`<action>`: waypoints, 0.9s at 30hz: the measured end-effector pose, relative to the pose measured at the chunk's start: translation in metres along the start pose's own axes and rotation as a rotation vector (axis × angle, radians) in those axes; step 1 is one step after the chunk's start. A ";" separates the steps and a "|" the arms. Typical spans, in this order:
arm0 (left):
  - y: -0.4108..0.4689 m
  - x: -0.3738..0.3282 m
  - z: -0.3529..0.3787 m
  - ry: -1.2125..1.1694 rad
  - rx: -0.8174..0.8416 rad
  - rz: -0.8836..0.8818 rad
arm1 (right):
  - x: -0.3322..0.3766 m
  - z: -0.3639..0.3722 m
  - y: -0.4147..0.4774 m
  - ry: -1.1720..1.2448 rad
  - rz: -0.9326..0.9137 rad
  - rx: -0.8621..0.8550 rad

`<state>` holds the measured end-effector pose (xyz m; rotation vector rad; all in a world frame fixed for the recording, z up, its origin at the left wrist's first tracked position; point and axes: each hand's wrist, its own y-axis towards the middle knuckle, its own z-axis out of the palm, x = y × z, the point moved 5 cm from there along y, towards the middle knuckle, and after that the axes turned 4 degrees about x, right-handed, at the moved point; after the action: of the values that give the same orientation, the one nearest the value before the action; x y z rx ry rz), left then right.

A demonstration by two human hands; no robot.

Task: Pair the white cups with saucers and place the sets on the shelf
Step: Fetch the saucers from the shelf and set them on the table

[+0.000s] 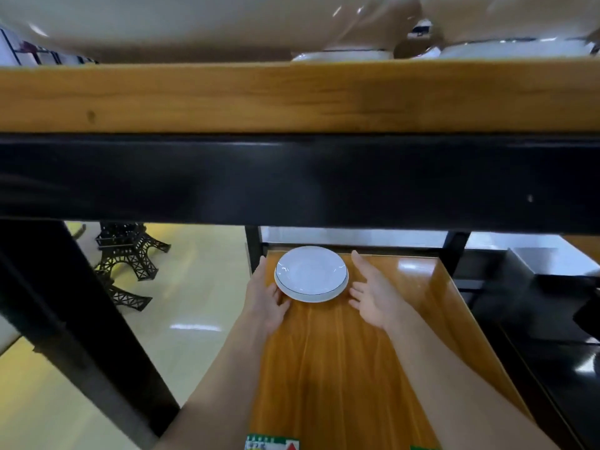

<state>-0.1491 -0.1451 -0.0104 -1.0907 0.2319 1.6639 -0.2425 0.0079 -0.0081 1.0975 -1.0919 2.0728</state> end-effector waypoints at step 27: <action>-0.044 0.025 -0.001 0.757 -0.182 0.113 | -0.018 -0.010 -0.042 -0.476 -0.105 -0.104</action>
<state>-0.1113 -0.1121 -0.0139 -1.8467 0.6436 1.3142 -0.2057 0.0361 -0.0100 1.6055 -1.3100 1.6937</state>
